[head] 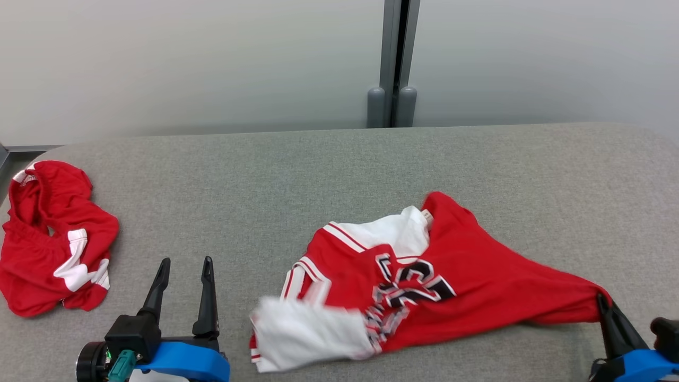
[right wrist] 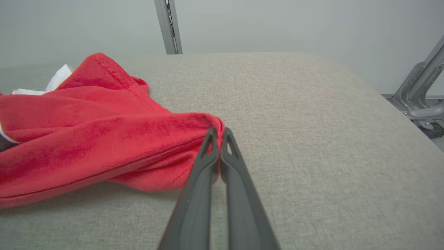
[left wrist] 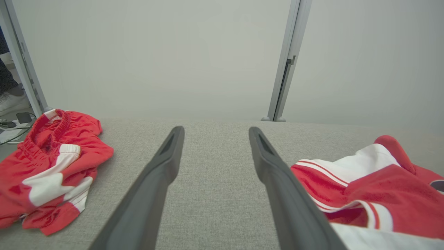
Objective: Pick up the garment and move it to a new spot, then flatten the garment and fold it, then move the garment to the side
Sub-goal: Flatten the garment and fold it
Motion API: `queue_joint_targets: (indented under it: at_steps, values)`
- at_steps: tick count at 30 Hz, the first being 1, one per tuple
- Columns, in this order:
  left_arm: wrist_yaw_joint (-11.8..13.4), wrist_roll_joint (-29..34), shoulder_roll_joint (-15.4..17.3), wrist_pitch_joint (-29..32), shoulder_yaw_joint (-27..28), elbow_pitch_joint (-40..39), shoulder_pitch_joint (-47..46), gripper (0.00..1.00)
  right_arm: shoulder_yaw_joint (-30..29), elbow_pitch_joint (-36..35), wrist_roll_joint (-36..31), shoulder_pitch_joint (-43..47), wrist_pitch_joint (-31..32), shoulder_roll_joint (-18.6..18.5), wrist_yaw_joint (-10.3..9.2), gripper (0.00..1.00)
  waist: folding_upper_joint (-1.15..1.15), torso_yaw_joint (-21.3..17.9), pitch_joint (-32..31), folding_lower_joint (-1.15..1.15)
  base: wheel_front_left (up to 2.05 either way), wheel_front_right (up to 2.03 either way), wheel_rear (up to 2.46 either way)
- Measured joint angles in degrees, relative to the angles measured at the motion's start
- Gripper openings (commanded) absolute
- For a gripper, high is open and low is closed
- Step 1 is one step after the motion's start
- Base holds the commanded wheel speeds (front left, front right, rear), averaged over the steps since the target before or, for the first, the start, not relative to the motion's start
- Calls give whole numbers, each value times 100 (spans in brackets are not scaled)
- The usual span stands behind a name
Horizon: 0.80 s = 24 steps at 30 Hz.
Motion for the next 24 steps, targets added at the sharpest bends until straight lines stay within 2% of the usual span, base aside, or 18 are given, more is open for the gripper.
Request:
queue_joint_targets:
  at_steps: [4, 5, 6, 15, 24]
  values:
    - [-5, 0, -2, 0, 42, -3, 16, 100, -197, -66, 0, 182, 174, 27, 0, 0, 0, 1, 4, 0, 0, 0, 0]
    - [-5, 0, -2, 1, 54, -2, 32, 100, -207, -88, 0, 203, 192, 69, 0, 44, 0, 0, 1, 0, 0, 0, 0]
    - [-5, -1, -3, 1, 65, 0, 47, 100, -214, -123, -2, 214, 193, 110, 0, 100, 0, -1, -6, 0, 0, 0, 0]
    - [-16, -8, -11, 0, 135, 0, 88, 100, -238, -928, -129, 163, 86, 436, 0, 100, 0, -29, -93, 0, 0, 0, 0]
    - [-22, 16, -11, 1, 245, -80, 87, 100, 209, -1828, -274, 150, -25, 900, 0, 100, 0, -58, -60, 0, 0, 0, 0]
